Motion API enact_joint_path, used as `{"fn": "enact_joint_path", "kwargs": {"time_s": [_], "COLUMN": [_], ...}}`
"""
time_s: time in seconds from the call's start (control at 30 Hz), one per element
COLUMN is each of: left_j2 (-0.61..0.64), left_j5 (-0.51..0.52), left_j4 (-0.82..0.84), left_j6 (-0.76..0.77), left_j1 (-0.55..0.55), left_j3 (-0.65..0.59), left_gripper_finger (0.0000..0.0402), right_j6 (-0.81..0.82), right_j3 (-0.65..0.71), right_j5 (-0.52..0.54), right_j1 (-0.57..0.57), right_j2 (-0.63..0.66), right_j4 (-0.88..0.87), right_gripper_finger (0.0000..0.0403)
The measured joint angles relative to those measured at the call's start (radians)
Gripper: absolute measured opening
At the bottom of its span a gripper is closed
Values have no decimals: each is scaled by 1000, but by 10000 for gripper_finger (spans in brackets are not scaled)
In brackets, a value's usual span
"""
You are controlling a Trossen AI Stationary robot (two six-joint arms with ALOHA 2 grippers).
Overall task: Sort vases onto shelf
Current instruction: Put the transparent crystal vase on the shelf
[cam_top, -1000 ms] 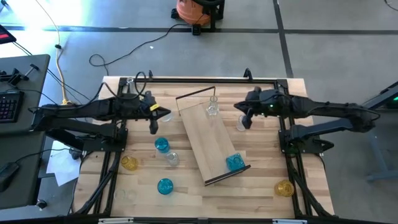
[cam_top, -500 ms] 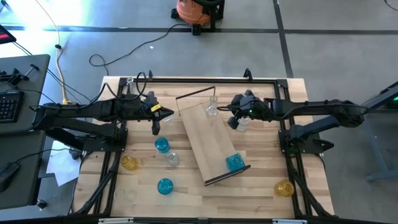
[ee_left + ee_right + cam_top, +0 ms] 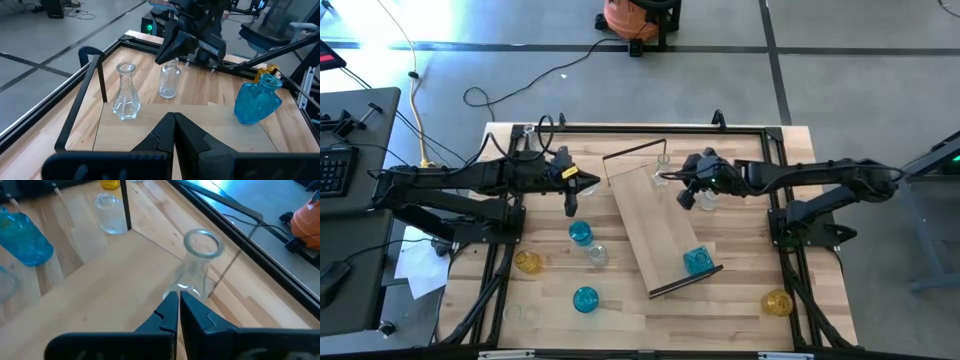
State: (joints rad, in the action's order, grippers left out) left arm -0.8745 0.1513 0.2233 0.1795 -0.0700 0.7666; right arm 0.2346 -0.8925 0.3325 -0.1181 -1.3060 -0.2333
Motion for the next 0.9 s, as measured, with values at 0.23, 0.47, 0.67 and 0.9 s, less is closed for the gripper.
{"fn": "enact_joint_path", "kwargs": {"time_s": [0.23, 0.47, 0.67, 0.9], "left_j2": [0, 0, 0, 0], "left_j5": [0, -11, -11, -11], "left_j4": [-4, -4, -4, -4], "left_j6": [0, 1, -1, -6], "left_j1": [0, 0, 0, 0], "left_j3": [0, 0, 0, 0], "left_gripper_finger": [3, 3, 3, 3], "right_j6": [6, 12, 11, 9], "right_j3": [0, 0, 0, 0], "right_j5": [0, 4, 3, -21], "right_j1": [-6, -48, -72, -87], "right_j2": [-49, -57, -57, -57], "right_j4": [72, 89, 98, 98], "right_gripper_finger": [0, 0, 0, 0]}}
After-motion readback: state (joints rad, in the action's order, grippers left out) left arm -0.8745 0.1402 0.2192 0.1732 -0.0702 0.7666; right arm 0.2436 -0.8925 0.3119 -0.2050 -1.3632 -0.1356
